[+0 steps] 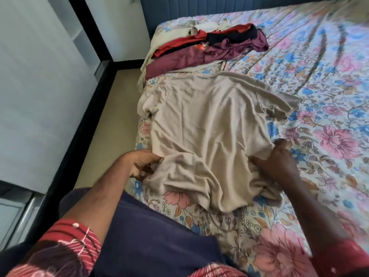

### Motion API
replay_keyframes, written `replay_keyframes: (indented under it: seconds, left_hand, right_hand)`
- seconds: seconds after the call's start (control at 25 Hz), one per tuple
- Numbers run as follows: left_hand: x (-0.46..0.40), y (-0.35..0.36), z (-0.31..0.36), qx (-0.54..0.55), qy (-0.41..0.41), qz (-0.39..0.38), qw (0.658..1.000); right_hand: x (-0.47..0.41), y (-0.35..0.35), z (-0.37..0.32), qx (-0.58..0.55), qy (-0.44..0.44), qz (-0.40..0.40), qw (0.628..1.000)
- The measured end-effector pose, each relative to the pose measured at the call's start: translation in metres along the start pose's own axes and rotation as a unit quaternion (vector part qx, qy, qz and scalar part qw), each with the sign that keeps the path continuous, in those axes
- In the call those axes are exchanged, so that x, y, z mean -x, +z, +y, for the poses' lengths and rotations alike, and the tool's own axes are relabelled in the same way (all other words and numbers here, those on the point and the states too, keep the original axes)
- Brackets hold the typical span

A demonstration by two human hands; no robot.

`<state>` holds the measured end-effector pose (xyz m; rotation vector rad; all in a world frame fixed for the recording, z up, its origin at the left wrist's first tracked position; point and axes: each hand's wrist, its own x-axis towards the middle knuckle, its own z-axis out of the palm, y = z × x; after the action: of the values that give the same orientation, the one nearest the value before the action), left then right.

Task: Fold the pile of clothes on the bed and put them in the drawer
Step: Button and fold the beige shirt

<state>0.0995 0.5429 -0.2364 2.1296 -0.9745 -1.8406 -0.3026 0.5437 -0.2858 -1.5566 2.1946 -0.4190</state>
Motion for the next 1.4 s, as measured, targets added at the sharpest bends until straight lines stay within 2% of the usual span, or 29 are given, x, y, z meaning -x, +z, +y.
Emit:
replay_keyframes:
  seconds: [0.08,0.16,0.24,0.32,0.4,0.44,0.52,0.6,0.64,0.72,0.84,0.88,0.92,0.96,1.0,1.04,1.12,1.16,1.28,1.32,1.4]
  left_hand:
    - [0.008,0.006,-0.019,0.001,0.012,0.0,1.0]
    - [0.012,0.001,-0.035,0.074,0.058,-0.015,0.996]
    - [0.015,-0.011,-0.043,0.179,0.11,0.0,0.978]
    - [0.017,-0.018,-0.049,0.223,0.13,0.02,0.966]
    - [0.017,-0.018,-0.062,0.223,0.135,0.004,0.965]
    - [0.014,-0.017,-0.07,0.227,0.138,-0.006,0.964]
    - [0.014,-0.014,-0.079,0.258,0.16,-0.005,0.953]
    - [0.011,-0.016,-0.081,0.307,0.182,0.035,0.933]
    - [0.01,-0.017,-0.082,0.317,0.179,0.056,0.929]
    - [0.011,-0.02,-0.088,0.298,0.151,0.055,0.941]
    - [0.016,-0.021,-0.107,0.202,0.091,-0.032,0.975]
    - [0.016,-0.023,-0.113,0.178,0.087,-0.045,0.979]
    - [0.016,-0.025,-0.116,0.169,0.092,-0.04,0.981]
    - [0.015,-0.027,-0.118,0.173,0.099,-0.014,0.98]
    - [0.016,-0.028,-0.118,0.173,0.106,0.018,0.979]
    - [0.015,-0.03,-0.12,0.152,0.107,0.045,0.982]
    - [0.018,-0.03,-0.126,0.058,0.097,0.054,0.992]
    - [0.019,-0.029,-0.129,-0.003,0.086,0.045,0.995]
    - [0.024,-0.028,-0.13,-0.189,0.039,0.042,0.98]
    - [0.025,-0.028,-0.125,-0.219,0.026,0.061,0.973]
    - [0.021,-0.029,-0.112,-0.203,0.022,0.093,0.975]
  right_hand:
    - [0.022,-0.011,0.014,0.001,0.023,-0.064,0.998]
    - [0.041,-0.02,0.021,-0.175,0.009,-0.124,0.977]
    - [0.06,-0.024,0.026,-0.358,-0.013,-0.134,0.924]
    - [0.077,-0.025,0.033,-0.39,-0.012,-0.142,0.91]
    - [0.085,-0.022,0.042,-0.331,0.021,-0.148,0.932]
    - [0.088,-0.022,0.046,-0.337,0.043,-0.142,0.93]
    - [0.096,-0.027,0.05,-0.45,0.083,-0.093,0.884]
    - [0.102,-0.035,0.054,-0.548,0.112,-0.011,0.829]
    - [0.103,-0.036,0.059,-0.553,0.119,0.018,0.825]
    - [0.109,-0.034,0.068,-0.513,0.132,0.011,0.848]
    - [0.12,-0.032,0.076,-0.415,0.154,-0.07,0.894]
    - [0.123,-0.037,0.075,-0.404,0.157,-0.08,0.898]
    - [0.123,-0.042,0.075,-0.428,0.163,-0.081,0.885]
    - [0.125,-0.049,0.073,-0.461,0.169,-0.082,0.867]
    - [0.127,-0.053,0.072,-0.465,0.163,-0.081,0.866]
    - [0.129,-0.056,0.071,-0.413,0.146,-0.075,0.896]
    - [0.13,-0.055,0.075,-0.181,0.104,-0.071,0.975]
    - [0.133,-0.053,0.077,-0.084,0.091,-0.073,0.99]
    - [0.141,-0.053,0.074,0.053,0.08,-0.07,0.993]
    - [0.14,-0.053,0.068,0.08,0.066,-0.053,0.993]
    - [0.131,-0.048,0.042,0.108,0.003,-0.014,0.994]
